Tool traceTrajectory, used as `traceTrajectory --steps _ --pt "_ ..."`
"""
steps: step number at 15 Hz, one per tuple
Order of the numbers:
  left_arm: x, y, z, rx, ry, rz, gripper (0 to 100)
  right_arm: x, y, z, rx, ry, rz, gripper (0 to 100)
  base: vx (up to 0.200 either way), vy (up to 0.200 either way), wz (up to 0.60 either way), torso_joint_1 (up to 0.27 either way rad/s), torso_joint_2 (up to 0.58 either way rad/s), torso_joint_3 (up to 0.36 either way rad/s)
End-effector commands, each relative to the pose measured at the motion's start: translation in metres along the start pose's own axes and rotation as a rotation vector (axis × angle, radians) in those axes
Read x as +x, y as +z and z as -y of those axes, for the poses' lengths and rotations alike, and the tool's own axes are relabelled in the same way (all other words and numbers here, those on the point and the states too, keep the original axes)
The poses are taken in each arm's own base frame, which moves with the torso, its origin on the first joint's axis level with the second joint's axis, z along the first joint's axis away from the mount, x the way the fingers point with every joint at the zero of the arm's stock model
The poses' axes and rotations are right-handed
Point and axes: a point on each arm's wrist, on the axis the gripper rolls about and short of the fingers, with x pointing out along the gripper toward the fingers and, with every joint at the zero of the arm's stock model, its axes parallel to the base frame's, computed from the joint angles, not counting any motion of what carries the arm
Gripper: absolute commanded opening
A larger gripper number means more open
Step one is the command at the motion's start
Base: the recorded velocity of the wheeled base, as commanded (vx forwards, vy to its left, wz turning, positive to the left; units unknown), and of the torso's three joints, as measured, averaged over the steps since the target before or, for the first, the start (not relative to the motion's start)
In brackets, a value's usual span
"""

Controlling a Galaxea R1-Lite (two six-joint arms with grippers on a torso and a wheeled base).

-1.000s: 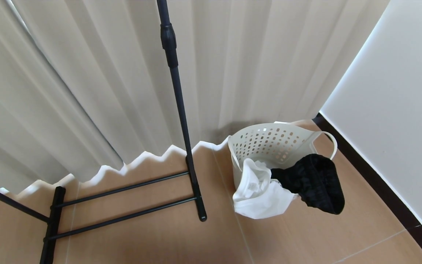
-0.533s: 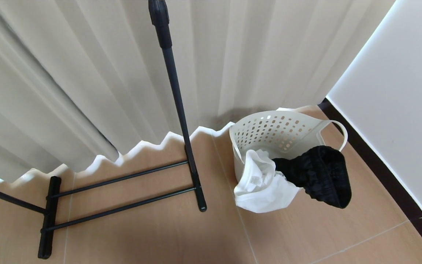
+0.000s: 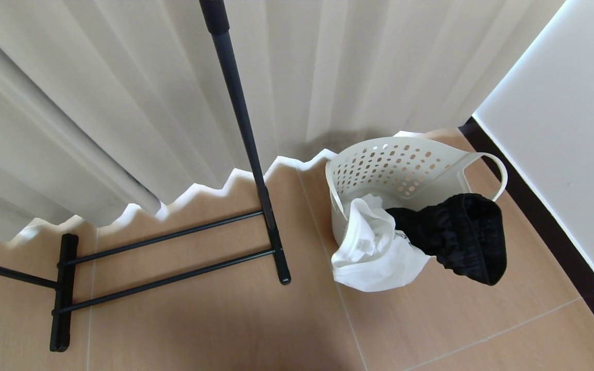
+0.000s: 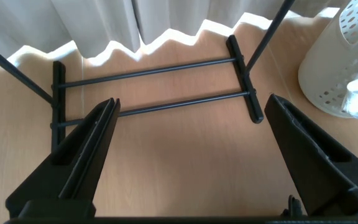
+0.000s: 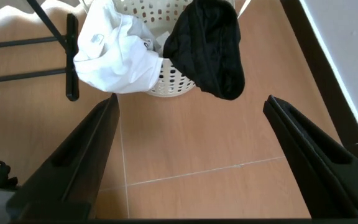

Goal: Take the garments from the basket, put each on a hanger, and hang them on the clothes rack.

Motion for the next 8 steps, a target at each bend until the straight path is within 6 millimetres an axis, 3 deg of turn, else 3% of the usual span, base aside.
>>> traceTrajectory --steps 1,3,4,6,8 --pt "0.000 0.000 0.000 0.002 0.001 0.000 100 0.001 0.000 0.000 -0.013 0.007 -0.018 100 0.000 0.000 0.00 0.000 0.00 0.000" --pt "0.000 0.000 0.000 0.000 0.001 0.000 100 0.012 0.003 0.001 -0.005 0.023 -0.167 100 0.000 0.000 0.00 0.000 0.00 0.000" --pt "0.000 0.000 0.000 0.000 0.001 0.000 100 0.025 0.005 0.001 -0.011 0.085 -0.318 100 0.000 0.000 0.00 0.000 0.00 0.000" --pt "0.000 0.000 0.000 0.000 0.001 0.000 100 0.035 0.006 -0.002 -0.056 0.317 -0.434 100 0.000 0.000 0.00 0.000 0.00 0.000" --pt "0.000 0.000 0.000 0.000 0.001 0.000 100 0.056 0.029 -0.010 -0.100 0.436 -0.523 100 0.000 0.000 0.00 0.000 0.00 0.000"
